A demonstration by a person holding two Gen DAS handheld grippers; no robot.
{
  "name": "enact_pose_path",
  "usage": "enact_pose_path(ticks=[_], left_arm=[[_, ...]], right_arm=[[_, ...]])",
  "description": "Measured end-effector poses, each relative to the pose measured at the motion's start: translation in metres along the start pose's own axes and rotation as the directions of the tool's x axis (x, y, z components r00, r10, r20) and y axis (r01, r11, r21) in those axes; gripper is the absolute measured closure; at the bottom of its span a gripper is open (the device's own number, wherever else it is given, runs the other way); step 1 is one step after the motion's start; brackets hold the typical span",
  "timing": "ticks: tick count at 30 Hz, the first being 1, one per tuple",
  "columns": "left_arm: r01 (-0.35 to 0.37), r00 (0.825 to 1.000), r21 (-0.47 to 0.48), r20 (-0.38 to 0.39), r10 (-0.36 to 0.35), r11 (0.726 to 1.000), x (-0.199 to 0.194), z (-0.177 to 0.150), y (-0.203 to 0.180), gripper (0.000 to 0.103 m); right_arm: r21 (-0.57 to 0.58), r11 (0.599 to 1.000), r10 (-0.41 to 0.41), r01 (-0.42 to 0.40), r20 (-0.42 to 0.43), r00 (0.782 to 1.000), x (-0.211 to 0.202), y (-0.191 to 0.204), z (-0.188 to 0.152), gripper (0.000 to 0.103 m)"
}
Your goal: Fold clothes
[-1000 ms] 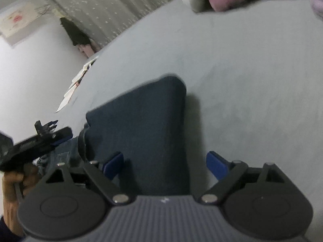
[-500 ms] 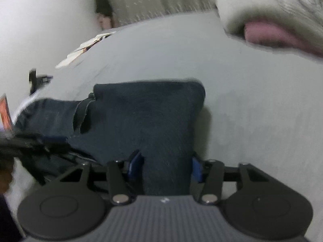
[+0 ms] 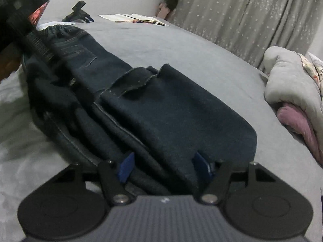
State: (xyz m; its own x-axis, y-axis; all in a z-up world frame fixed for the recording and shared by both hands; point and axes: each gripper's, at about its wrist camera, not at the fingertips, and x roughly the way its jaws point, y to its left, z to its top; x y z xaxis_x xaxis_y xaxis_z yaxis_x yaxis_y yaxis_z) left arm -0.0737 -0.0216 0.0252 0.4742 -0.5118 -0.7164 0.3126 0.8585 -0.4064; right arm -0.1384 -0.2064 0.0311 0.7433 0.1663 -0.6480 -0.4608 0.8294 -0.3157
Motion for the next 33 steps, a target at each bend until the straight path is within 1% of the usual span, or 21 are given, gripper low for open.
enact_pose_path(ticks=[1,2,4,6,7,9,11,13,14,15,16,20,21,22,24,26,27,28,30,32,33], left_arm=[[-0.002,1.000,0.013,-0.001,0.002,1.000,-0.002,-0.003,-0.001,0.067],[-0.010,1.000,0.058,-0.006,0.011,0.998,-0.005,-0.012,-0.005,0.067],[-0.014,1.000,0.086,-0.021,0.016,0.996,-0.009,-0.017,-0.007,0.067],[-0.026,0.998,0.173,-0.045,0.034,0.985,-0.018,-0.025,-0.015,0.067],[-0.032,0.998,0.213,-0.052,0.044,0.976,-0.022,-0.027,-0.018,0.067],[-0.022,0.997,0.231,-0.068,0.038,0.973,-0.025,-0.024,-0.018,0.067],[-0.005,0.997,0.231,-0.071,0.022,0.973,-0.028,-0.019,-0.016,0.067],[0.004,0.998,0.227,-0.057,0.009,0.974,-0.032,-0.014,-0.016,0.067],[0.018,1.000,0.215,-0.020,-0.015,0.977,-0.037,-0.010,-0.016,0.067],[0.027,1.000,0.210,-0.005,-0.026,0.977,-0.039,-0.008,-0.016,0.067],[0.029,1.000,0.199,0.005,-0.030,0.980,-0.039,-0.005,-0.015,0.066],[0.043,0.999,0.129,0.028,-0.047,0.991,-0.032,0.004,-0.009,0.065],[0.063,0.997,0.087,0.040,-0.067,0.994,-0.029,0.008,-0.006,0.065],[0.064,0.996,0.061,0.053,-0.068,0.996,-0.028,0.011,-0.005,0.064],[0.067,0.994,0.020,0.080,-0.068,0.998,-0.025,0.016,-0.003,0.060],[0.078,0.991,0.010,0.108,-0.078,0.997,-0.023,0.021,-0.008,0.058],[0.086,0.988,0.019,0.124,-0.088,0.996,-0.022,0.023,-0.012,0.056],[0.094,0.985,0.027,0.140,-0.097,0.995,-0.020,0.025,-0.017,0.055],[0.125,0.978,0.073,0.159,-0.135,0.989,-0.015,0.027,-0.033,0.051],[0.116,0.982,0.080,0.139,-0.126,0.990,-0.006,0.026,-0.037,0.050],[0.111,0.984,0.082,0.129,-0.121,0.990,-0.002,0.026,-0.039,0.048]], right_arm=[[0.008,1.000,-0.004,0.004,0.001,1.000,-0.001,-0.003,0.000,0.076],[0.039,0.999,-0.004,0.003,0.010,1.000,-0.004,-0.010,0.002,0.082],[0.099,0.995,-0.006,0.003,0.032,0.999,-0.010,-0.024,0.006,0.085],[0.137,0.990,-0.022,0.013,0.067,0.998,-0.024,-0.037,0.008,0.085],[0.130,0.992,-0.007,-0.002,0.069,0.998,-0.027,-0.039,0.008,0.085],[0.082,0.996,0.040,-0.043,0.043,0.998,-0.023,-0.034,0.007,0.084],[-0.005,0.999,0.049,-0.050,-0.017,0.999,-0.012,-0.020,0.003,0.082],[-0.045,0.998,0.045,-0.047,-0.033,0.998,-0.012,-0.015,0.001,0.081],[-0.052,0.997,0.051,-0.053,-0.035,0.998,-0.012,-0.016,0.001,0.080],[-0.049,0.996,0.070,-0.071,-0.036,0.997,-0.014,-0.021,0.002,0.079],[-0.053,0.995,0.082,-0.083,-0.029,0.996,-0.015,-0.024,0.002,0.077],[-0.058,0.995,0.080,-0.079,0.026,0.996,-0.019,-0.019,0.003,0.074],[-0.048,0.995,0.090,-0.088,0.048,0.995,-0.020,-0.017,0.005,0.073],[-0.045,0.994,0.102,-0.100,0.045,0.994,-0.021,-0.015,0.006,0.071],[-0.084,0.990,0.113,-0.115,-0.033,0.993,-0.010,-0.002,0.003,0.070],[-0.104,0.988,0.109,-0.114,-0.058,0.992,-0.007,0.005,0.002,0.069],[-0.105,0.987,0.113,-0.119,-0.058,0.992,-0.008,0.004,0.003,0.066],[-0.101,0.987,0.121,-0.126,-0.056,0.991,-0.008,0.003,0.003,0.058],[-0.074,0.984,0.162,-0.165,-0.043,0.986,-0.011,-0.002,0.003,0.049],[-0.030,0.980,0.199,-0.199,-0.008,0.980,-0.018,-0.012,0.005,0.047],[0.043,0.977,0.208,-0.210,0.044,0.977,-0.027,-0.029,0.007,0.047]])
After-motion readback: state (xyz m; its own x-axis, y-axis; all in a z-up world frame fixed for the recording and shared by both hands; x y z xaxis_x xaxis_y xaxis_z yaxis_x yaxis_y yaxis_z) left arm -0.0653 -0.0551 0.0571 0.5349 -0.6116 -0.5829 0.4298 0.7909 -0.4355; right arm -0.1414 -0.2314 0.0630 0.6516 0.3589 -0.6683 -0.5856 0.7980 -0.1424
